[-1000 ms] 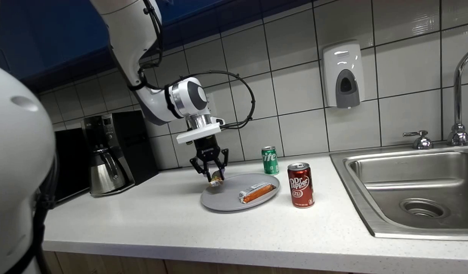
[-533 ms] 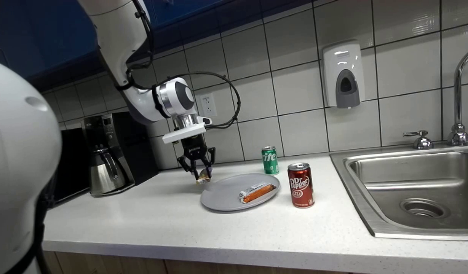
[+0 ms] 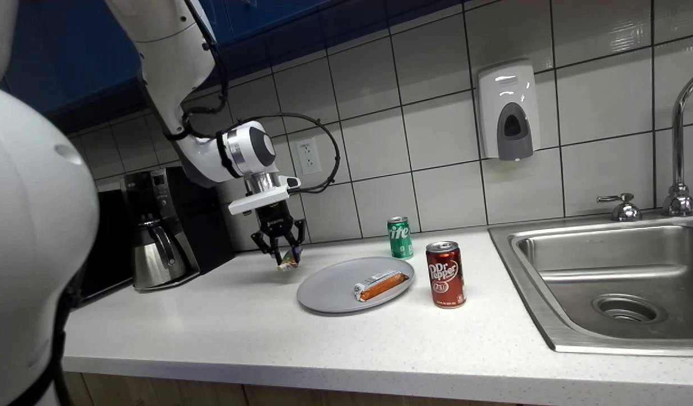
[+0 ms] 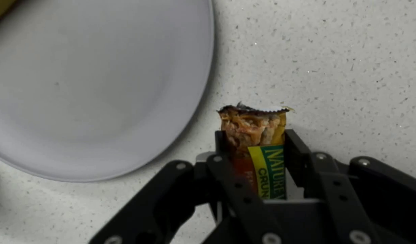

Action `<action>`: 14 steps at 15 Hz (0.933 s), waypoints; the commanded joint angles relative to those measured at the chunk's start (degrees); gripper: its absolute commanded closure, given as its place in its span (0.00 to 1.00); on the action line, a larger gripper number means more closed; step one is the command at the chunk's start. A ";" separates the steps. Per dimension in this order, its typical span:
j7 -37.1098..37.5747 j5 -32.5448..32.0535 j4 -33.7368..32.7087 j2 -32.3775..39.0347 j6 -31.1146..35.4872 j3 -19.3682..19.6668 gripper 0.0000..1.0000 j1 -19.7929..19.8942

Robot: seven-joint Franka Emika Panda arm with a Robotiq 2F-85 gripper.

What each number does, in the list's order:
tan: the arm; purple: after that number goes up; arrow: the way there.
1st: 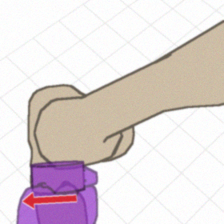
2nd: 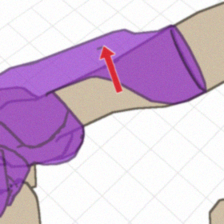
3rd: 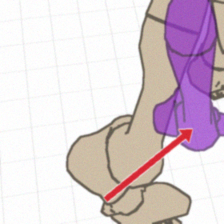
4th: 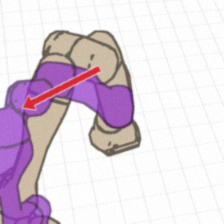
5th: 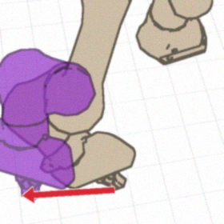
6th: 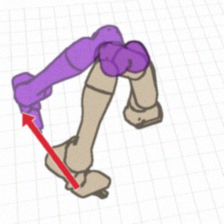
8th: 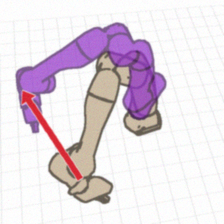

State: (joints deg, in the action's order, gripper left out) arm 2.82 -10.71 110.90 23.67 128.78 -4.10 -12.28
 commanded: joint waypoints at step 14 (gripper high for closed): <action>2.20 0.38 -21.56 15.44 -10.35 -0.10 0.24 -3.10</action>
State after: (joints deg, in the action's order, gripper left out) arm 4.12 -10.59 93.36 37.33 121.65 -4.15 -15.20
